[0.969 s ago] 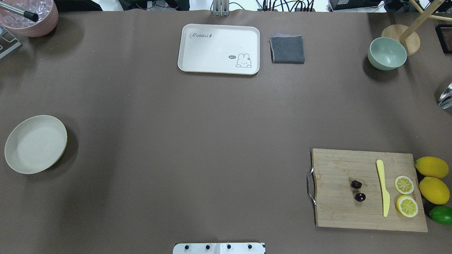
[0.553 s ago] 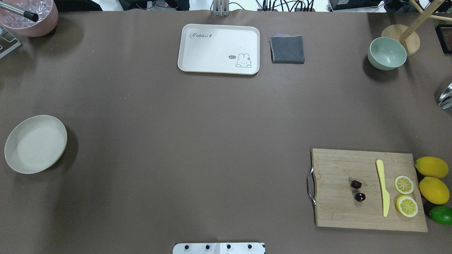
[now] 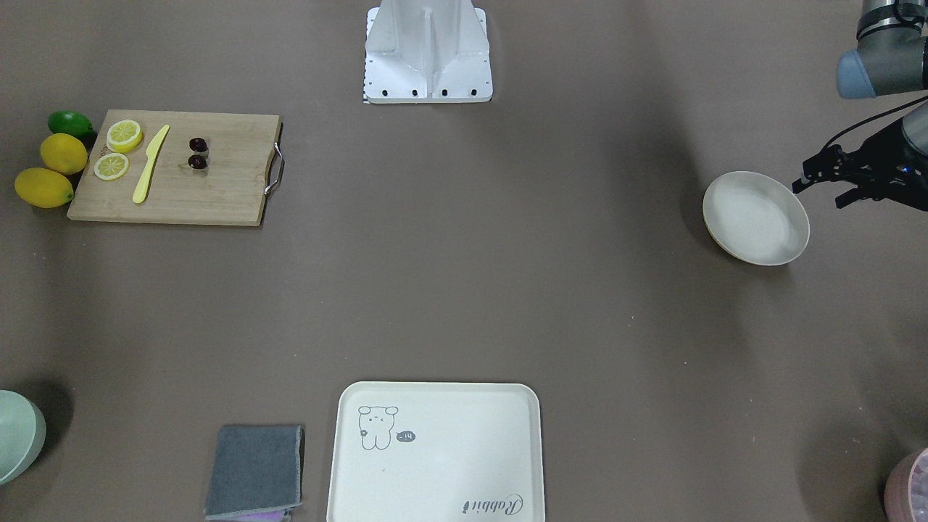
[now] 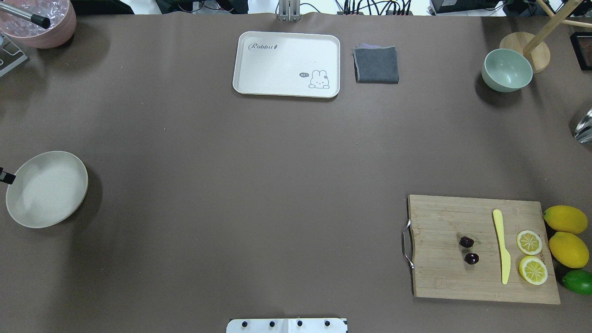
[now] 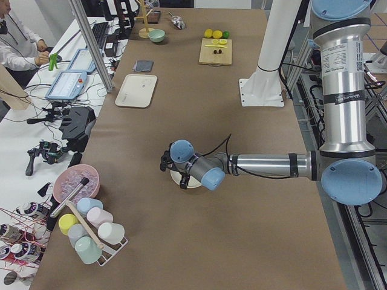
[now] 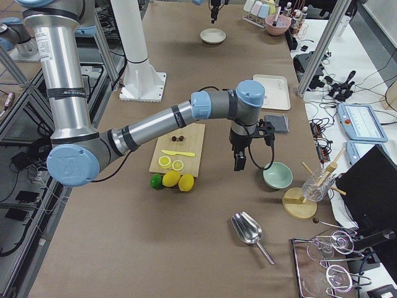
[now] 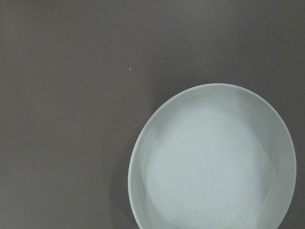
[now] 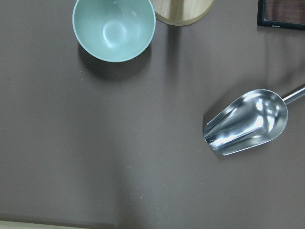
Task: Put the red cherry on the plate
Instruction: 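Reach the left gripper to the white plate's rim and grasp it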
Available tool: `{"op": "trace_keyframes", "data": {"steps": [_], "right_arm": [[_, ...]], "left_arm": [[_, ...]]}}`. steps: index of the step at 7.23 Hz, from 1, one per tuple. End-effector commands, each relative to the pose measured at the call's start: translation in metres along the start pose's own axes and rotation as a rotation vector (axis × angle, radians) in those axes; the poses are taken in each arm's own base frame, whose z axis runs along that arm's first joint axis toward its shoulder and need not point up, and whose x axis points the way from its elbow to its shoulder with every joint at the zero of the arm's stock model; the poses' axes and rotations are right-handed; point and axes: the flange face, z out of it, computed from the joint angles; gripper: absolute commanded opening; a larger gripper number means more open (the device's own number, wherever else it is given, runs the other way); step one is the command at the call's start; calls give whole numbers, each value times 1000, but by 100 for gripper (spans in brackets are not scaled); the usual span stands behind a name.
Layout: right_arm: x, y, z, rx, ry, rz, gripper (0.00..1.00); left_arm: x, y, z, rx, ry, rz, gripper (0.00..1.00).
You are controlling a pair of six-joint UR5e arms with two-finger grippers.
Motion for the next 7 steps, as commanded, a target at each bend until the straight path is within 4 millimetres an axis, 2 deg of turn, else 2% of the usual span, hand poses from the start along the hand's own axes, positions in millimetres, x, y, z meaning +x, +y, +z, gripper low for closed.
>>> {"op": "trace_keyframes", "data": {"steps": [1, 3, 4, 5, 6, 7], "right_arm": [[0, -1, 1, -2, 0, 1, 100], [-1, -1, 2, -2, 2, -1, 100], [-1, -2, 1, 1, 3, -3, 100], [-1, -1, 1, 0, 3, -2, 100], [-1, -2, 1, 0, 6, -4, 100], [0, -2, 2, -2, 8, -2, 100]], "left_arm": [[-14, -3, 13, 5, -45, 5, 98], [-49, -5, 36, 40, -60, 25, 98], [-53, -4, 38, 40, -61, 22, 98], [-47, -6, 39, 47, -53, -33, 98], [-37, -3, 50, 50, -32, -27, 97], [-35, -3, 52, 56, -25, -48, 78]]}}
